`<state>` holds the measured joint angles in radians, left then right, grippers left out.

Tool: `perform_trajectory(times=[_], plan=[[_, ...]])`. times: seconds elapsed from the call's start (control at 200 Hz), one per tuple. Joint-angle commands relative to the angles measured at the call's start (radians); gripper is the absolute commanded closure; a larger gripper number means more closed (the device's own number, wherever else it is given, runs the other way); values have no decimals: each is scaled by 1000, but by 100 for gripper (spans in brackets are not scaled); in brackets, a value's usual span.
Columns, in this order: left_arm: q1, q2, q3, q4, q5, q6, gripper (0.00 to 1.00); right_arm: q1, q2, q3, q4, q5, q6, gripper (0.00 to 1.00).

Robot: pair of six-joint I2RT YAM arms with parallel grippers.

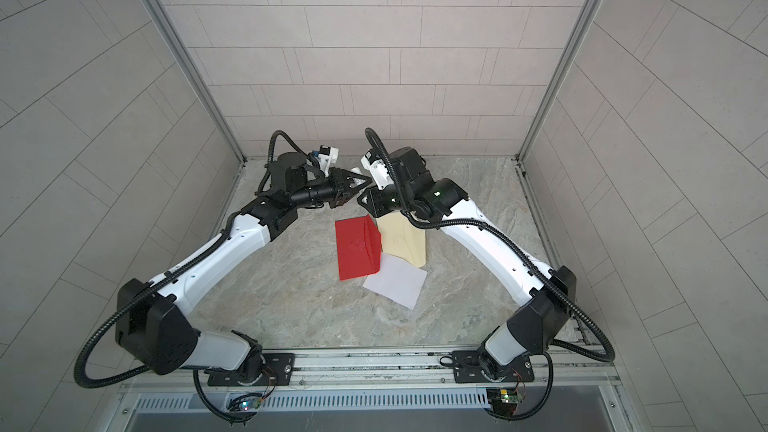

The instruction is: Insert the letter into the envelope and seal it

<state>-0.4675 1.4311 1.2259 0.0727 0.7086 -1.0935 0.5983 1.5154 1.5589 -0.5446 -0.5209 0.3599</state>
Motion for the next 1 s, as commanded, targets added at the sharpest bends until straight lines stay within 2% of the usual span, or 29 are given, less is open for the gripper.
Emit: perform_trajectory(times=[0.0, 0.08, 0.15, 0.255, 0.455, 0.746, 0.876, 0.896, 0.956, 0.996], plan=[[-7, -43, -17, 222, 138, -28, 100, -64, -59, -111, 252, -387, 128, 100], [-3, -63, -58, 358, 174, -48, 100, -100, -117, -185, 432, -510, 231, 100], [-3, -81, -108, 566, 215, -90, 100, -112, -161, -227, 538, -592, 279, 100], [-3, -85, -168, 888, 293, -170, 100, -110, -208, -248, 565, -655, 278, 100], [-3, -12, -171, 1161, 367, -297, 100, -71, -249, -257, 583, -691, 248, 100], [-10, 1, -158, 1198, 425, -293, 100, -13, -252, -167, 443, -704, 93, 100], [-13, -10, -164, 1176, 440, -276, 100, -3, -240, -83, 226, -676, -63, 100], [-11, -12, -166, 1153, 439, -264, 100, -3, -237, -64, 174, -650, -94, 94], [-11, -28, -169, 1063, 424, -202, 100, -1, -225, -10, 57, -544, -146, 65], [-11, -43, -166, 948, 404, -129, 100, -2, -221, 15, 7, -465, -159, 49]])
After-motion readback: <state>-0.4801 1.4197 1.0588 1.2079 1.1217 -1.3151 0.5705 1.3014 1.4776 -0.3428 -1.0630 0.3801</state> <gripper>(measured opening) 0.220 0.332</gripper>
